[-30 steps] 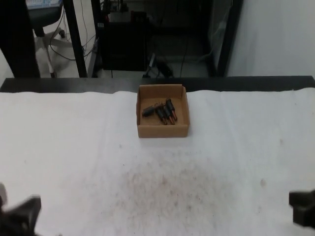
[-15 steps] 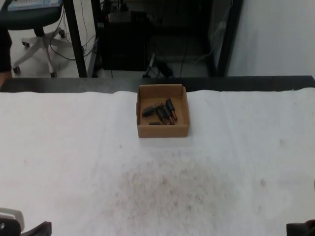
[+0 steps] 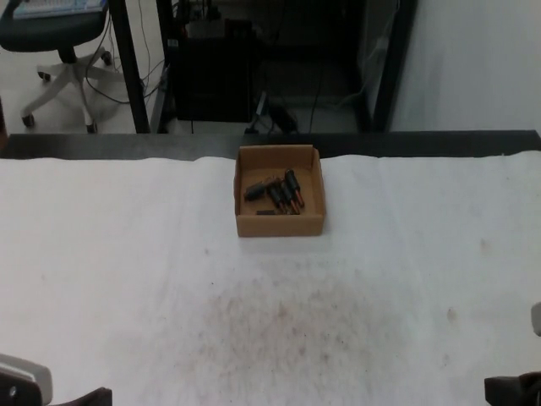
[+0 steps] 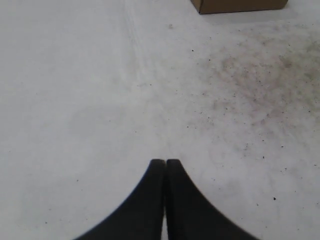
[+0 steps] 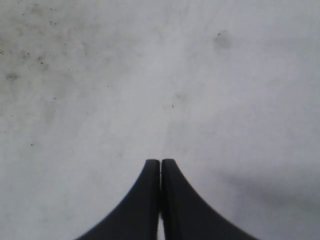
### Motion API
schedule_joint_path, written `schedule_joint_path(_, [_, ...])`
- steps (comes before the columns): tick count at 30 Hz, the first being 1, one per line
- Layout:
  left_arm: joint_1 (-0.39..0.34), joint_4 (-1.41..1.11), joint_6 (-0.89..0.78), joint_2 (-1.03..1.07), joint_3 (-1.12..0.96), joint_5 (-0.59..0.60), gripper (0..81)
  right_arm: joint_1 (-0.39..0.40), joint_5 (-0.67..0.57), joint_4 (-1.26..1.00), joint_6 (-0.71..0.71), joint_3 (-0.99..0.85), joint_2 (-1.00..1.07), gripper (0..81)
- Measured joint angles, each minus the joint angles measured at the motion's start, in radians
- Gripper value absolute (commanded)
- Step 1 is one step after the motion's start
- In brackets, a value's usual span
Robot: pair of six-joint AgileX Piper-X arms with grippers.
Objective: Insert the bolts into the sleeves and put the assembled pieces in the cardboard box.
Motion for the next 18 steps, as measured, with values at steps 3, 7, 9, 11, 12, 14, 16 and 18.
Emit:
schedule_joint_path(3, [0.000, -0.002, 0.000, 0.000, 0.000, 0.000, 0.3, 0.008, 0.003, -0.003, 0.000, 0.000, -0.009, 0.8])
schedule_joint_path(7, [0.000, -0.002, 0.000, 0.000, 0.000, 0.000, 0.3, 0.051, 0.002, -0.003, 0.001, 0.003, -0.083, 0.8])
schedule_joint_path(9, [0.000, -0.002, 0.000, 0.000, 0.000, 0.000, 0.3, 0.058, 0.002, -0.003, 0.001, 0.003, -0.101, 0.8])
schedule_joint_path(11, [0.000, 0.002, 0.000, -0.006, 0.000, 0.000, 0.3, 0.062, 0.002, -0.003, 0.001, 0.005, -0.149, 0.8])
schedule_joint_path(12, [0.000, 0.012, 0.000, -0.012, 0.000, 0.000, 0.3, 0.063, 0.002, -0.003, 0.001, 0.005, -0.163, 0.8])
schedule_joint_path(14, [0.000, 0.031, 0.000, -0.035, 0.000, 0.000, 0.3, 0.063, 0.002, -0.003, 0.001, 0.005, -0.187, 0.8])
schedule_joint_path(16, [0.000, 0.044, 0.000, -0.064, 0.000, 0.000, 0.3, 0.063, 0.002, -0.007, 0.001, 0.009, -0.217, 0.8])
schedule_joint_path(18, [0.000, 0.045, 0.000, -0.102, 0.000, 0.000, 0.3, 0.063, 0.002, -0.038, 0.001, 0.027, -0.245, 0.8])
